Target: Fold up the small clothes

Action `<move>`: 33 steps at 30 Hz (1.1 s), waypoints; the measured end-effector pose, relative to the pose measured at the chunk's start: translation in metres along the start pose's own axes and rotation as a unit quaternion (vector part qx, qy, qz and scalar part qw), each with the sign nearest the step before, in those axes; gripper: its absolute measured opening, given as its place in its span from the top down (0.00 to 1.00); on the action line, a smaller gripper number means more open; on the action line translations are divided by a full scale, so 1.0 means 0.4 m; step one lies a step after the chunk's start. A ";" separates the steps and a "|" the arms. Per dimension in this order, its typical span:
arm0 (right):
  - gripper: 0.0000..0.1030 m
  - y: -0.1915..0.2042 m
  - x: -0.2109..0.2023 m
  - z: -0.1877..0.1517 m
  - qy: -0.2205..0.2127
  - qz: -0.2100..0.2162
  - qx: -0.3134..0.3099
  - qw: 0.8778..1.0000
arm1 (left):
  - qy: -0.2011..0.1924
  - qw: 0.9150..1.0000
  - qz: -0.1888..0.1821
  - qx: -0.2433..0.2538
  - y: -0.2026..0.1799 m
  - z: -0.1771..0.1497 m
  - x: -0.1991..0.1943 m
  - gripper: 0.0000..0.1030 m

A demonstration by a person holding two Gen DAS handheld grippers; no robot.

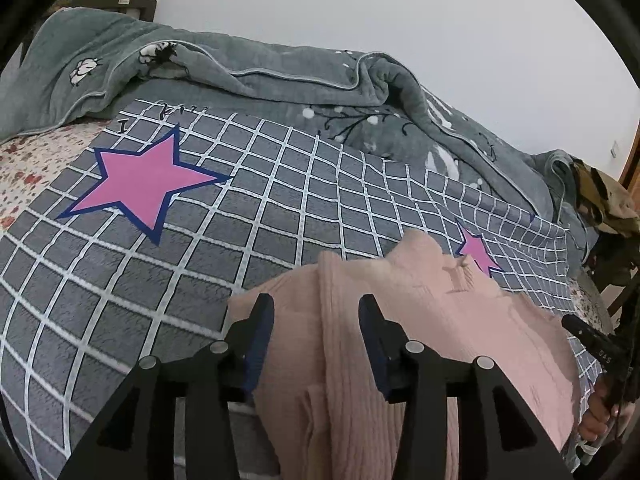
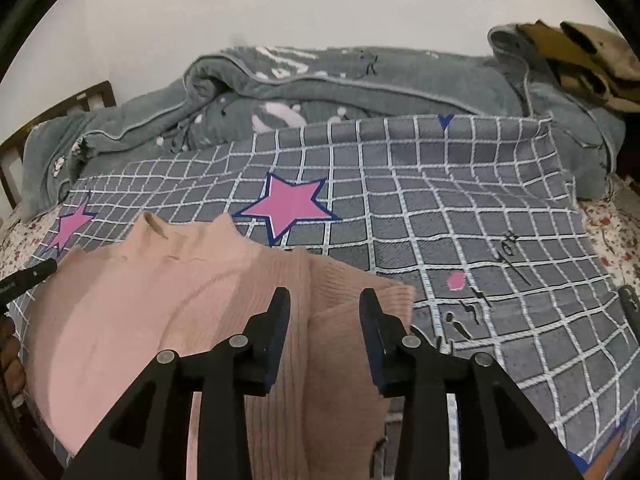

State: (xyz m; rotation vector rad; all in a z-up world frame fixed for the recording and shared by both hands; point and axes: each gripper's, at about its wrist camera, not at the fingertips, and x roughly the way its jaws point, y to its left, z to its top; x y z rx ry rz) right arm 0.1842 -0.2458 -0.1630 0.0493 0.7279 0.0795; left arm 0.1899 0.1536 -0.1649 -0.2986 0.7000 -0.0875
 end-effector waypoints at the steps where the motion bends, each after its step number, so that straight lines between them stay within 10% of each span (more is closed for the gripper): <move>1: 0.66 -0.001 -0.013 -0.003 -0.006 0.003 0.004 1.000 | 0.000 1.000 0.001 0.000 0.000 -0.006 -0.009 0.59; 14: 0.65 0.231 -0.101 -0.113 -0.028 0.118 -0.056 0.991 | -0.011 1.000 -0.006 -0.017 0.017 -0.078 -0.113 0.47; 21: 0.66 0.378 -0.051 -0.164 -0.030 0.021 -0.139 0.990 | -0.009 1.000 0.000 -0.016 0.050 -0.100 -0.138 0.46; 33: 0.64 0.404 0.035 -0.117 -0.019 -0.014 -0.118 0.993 | 0.054 0.994 -0.084 -0.034 0.088 -0.129 -0.094 0.46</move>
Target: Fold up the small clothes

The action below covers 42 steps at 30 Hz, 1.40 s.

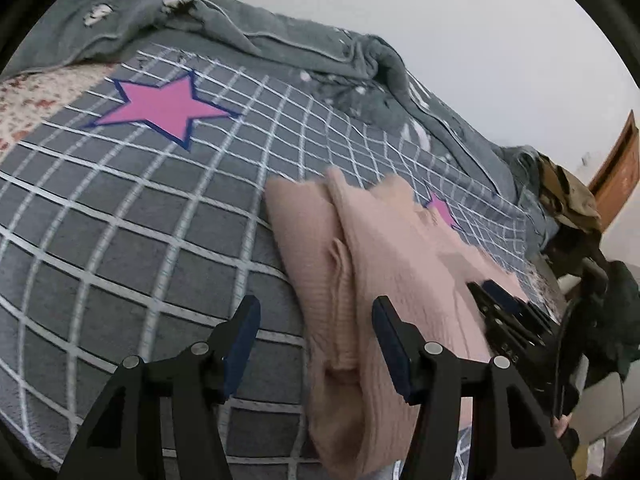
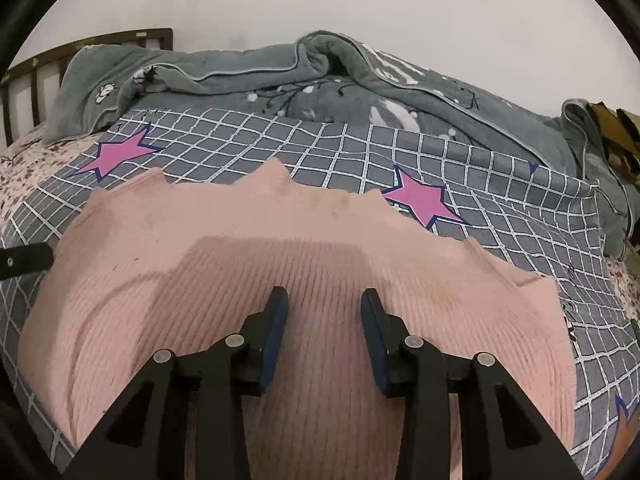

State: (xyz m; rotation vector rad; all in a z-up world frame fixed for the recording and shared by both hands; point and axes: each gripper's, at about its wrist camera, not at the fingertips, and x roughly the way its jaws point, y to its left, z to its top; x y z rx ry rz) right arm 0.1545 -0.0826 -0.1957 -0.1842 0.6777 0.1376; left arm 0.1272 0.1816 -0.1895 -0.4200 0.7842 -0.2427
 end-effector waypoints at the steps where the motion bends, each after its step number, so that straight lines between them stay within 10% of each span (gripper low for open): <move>1: 0.64 0.000 -0.001 -0.004 -0.003 0.000 -0.001 1.000 | 0.005 1.000 -0.004 0.000 -0.002 -0.002 0.006 0.46; 42: 0.63 -0.005 -0.071 -0.050 -0.014 0.023 -0.020 0.999 | -0.019 1.000 -0.012 -0.021 -0.034 -0.022 0.058 0.47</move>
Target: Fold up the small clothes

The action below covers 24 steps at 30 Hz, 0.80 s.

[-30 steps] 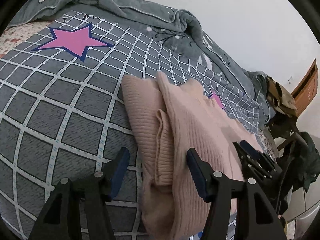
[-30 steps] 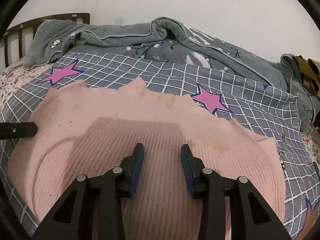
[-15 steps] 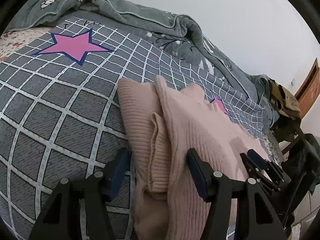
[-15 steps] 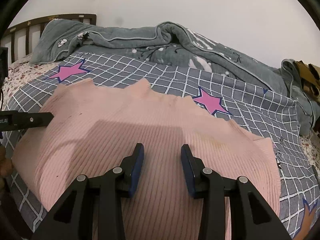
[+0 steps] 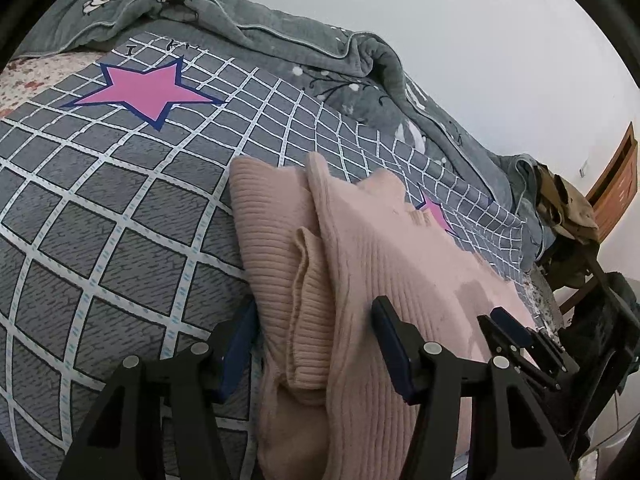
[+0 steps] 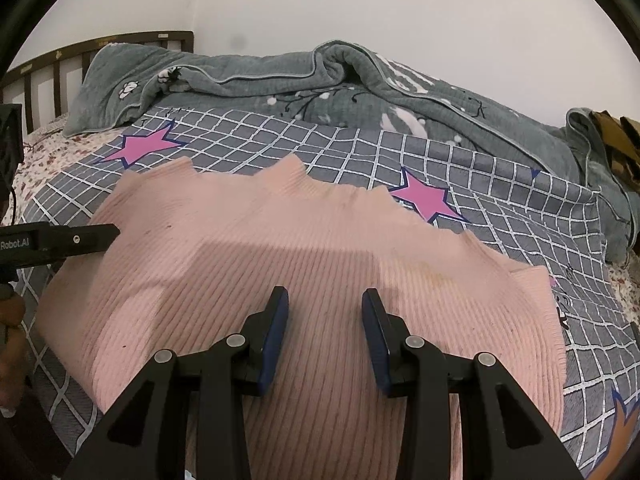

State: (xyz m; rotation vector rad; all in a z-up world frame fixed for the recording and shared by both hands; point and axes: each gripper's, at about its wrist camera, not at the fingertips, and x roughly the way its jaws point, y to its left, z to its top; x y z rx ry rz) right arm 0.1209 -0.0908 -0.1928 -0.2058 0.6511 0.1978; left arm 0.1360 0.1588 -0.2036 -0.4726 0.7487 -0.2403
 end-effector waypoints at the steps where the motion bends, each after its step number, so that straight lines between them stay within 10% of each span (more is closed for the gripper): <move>1: 0.63 0.000 -0.001 0.000 0.000 0.001 0.000 1.000 | 0.000 1.000 -0.002 -0.003 0.001 -0.001 0.000 0.47; 17: 0.64 0.008 -0.036 -0.018 -0.001 0.018 -0.019 1.000 | 0.018 0.998 -0.004 -0.057 0.012 0.020 0.017 0.49; 24: 0.66 -0.046 -0.120 -0.035 -0.040 0.055 -0.039 0.997 | 0.015 0.997 -0.005 -0.079 0.012 0.035 0.002 0.77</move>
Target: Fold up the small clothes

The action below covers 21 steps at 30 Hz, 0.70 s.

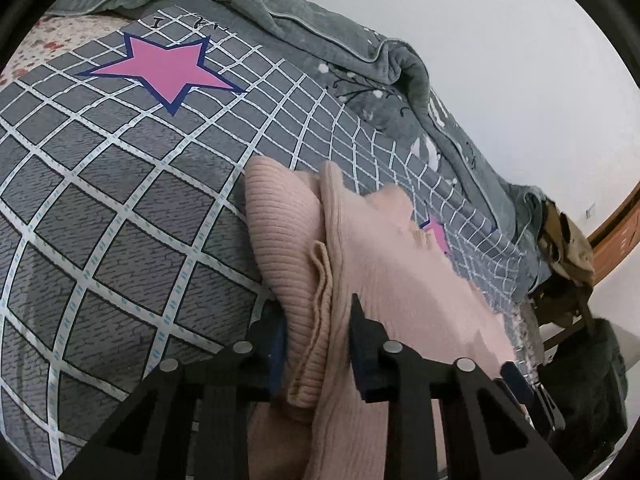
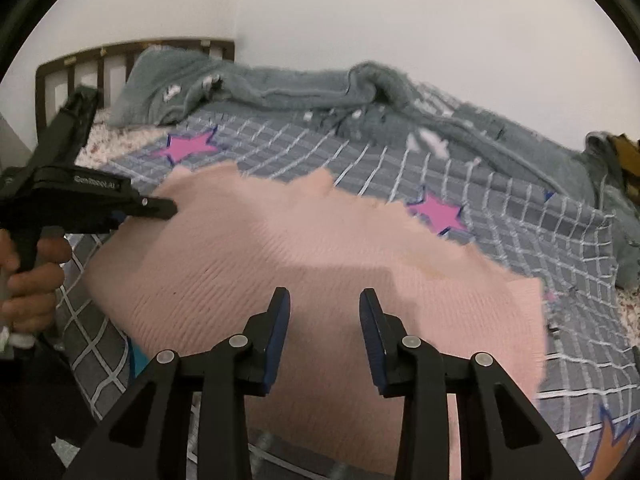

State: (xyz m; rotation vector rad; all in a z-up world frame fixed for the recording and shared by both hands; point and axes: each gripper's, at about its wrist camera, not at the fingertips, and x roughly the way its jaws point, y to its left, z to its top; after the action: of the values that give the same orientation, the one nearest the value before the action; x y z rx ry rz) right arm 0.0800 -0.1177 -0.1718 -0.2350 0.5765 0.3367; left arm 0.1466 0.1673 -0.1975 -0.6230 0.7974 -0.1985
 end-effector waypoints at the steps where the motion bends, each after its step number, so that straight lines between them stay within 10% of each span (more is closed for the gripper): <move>1: 0.66 -0.017 -0.015 -0.001 -0.010 -0.001 0.005 1.000 | 0.001 1.000 0.001 -0.004 -0.004 0.003 -0.002 0.77; 21: 0.66 -0.468 -0.196 -0.046 -0.093 -0.093 0.198 0.971 | -0.015 0.995 -0.002 0.102 -0.533 -0.023 -0.044 0.80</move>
State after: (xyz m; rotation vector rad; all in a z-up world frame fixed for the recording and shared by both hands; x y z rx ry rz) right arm 0.0795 -0.3147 -0.1192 0.1263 0.4216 0.0564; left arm 0.1410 -0.0012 -0.0657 -0.4349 0.7364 -0.2701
